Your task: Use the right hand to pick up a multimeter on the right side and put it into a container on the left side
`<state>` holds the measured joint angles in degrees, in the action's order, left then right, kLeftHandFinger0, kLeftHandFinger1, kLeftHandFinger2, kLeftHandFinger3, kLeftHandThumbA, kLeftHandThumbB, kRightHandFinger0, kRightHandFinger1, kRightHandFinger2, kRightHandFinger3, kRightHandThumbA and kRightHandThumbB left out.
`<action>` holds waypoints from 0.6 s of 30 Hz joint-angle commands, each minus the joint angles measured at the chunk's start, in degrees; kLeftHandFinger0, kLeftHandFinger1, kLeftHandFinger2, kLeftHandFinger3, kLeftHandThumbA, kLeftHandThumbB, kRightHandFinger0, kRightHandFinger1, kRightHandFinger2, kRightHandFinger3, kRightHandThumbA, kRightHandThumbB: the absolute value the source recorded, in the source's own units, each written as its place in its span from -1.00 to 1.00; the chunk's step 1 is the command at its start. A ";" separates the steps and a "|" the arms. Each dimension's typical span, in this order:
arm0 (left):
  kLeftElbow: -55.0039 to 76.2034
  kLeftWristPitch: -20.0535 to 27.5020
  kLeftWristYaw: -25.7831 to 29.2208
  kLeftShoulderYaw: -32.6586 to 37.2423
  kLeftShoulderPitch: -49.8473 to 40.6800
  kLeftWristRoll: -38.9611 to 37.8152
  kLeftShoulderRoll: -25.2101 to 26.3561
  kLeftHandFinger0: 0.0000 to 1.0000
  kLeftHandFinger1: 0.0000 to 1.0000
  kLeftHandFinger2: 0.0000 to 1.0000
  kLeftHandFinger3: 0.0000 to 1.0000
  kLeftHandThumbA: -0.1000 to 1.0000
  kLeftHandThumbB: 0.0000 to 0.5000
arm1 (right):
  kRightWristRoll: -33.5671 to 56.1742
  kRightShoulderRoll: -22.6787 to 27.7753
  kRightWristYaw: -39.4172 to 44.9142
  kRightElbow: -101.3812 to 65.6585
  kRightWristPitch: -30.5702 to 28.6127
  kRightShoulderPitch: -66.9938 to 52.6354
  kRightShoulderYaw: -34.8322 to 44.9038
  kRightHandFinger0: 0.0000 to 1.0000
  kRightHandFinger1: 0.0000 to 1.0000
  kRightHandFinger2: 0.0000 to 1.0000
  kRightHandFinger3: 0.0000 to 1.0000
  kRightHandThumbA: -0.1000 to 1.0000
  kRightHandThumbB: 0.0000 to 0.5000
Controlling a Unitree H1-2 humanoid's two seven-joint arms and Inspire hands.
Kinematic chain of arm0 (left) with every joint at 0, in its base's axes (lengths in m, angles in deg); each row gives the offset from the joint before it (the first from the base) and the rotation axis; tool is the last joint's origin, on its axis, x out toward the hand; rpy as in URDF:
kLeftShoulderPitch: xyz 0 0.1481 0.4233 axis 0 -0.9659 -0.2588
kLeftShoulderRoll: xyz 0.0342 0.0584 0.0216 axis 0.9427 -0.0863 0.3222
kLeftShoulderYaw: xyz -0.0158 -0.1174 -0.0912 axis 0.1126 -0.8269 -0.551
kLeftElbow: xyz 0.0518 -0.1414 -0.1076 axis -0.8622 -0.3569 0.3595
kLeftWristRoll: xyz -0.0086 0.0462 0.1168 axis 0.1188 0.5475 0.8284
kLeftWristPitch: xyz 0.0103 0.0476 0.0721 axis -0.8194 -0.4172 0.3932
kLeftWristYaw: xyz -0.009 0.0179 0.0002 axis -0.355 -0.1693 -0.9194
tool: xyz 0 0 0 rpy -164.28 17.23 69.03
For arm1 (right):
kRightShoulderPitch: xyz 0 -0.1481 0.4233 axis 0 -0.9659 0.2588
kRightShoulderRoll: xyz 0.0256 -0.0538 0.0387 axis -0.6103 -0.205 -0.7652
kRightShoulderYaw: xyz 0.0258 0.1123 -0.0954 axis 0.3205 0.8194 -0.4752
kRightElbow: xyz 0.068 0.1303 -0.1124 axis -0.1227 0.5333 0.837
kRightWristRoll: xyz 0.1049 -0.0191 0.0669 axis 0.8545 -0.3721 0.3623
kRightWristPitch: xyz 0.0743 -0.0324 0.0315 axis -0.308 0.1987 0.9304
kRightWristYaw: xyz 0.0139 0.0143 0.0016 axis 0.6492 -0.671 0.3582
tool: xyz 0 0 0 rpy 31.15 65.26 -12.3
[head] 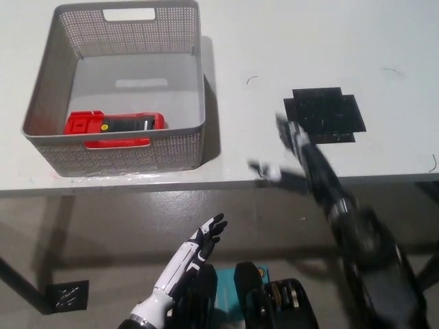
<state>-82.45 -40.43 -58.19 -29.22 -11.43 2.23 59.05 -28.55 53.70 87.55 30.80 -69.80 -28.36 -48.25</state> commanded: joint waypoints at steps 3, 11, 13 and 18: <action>0.35 3.65 2.70 -2.27 -0.58 -0.42 -0.60 1.00 1.00 1.00 1.00 1.00 0.90 | 5.66 -1.27 1.52 -29.38 -22.23 -29.58 -6.54 1.00 1.00 1.00 1.00 1.00 0.57; -0.72 3.66 3.08 -2.63 0.49 -0.29 -1.24 1.00 1.00 1.00 1.00 1.00 0.91 | 3.76 -1.82 2.45 -14.69 -26.21 -30.39 -8.07 1.00 1.00 1.00 1.00 1.00 0.21; -1.04 3.66 3.24 -2.92 1.02 -0.41 -1.29 1.00 1.00 1.00 1.00 1.00 0.86 | 3.63 -1.40 3.02 -13.97 -25.52 -29.29 -8.20 1.00 1.00 1.00 1.00 1.00 0.28; -1.36 3.66 3.09 -3.64 1.94 -0.26 -1.76 1.00 1.00 1.00 1.00 1.00 0.89 | 5.69 -1.01 4.30 -13.13 -20.91 -27.19 -7.68 1.00 1.00 1.00 1.00 1.00 0.40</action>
<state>-84.26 -39.84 -57.58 -31.80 -11.88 2.22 58.24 -26.23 53.35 89.32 17.88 -84.15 -58.66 -55.36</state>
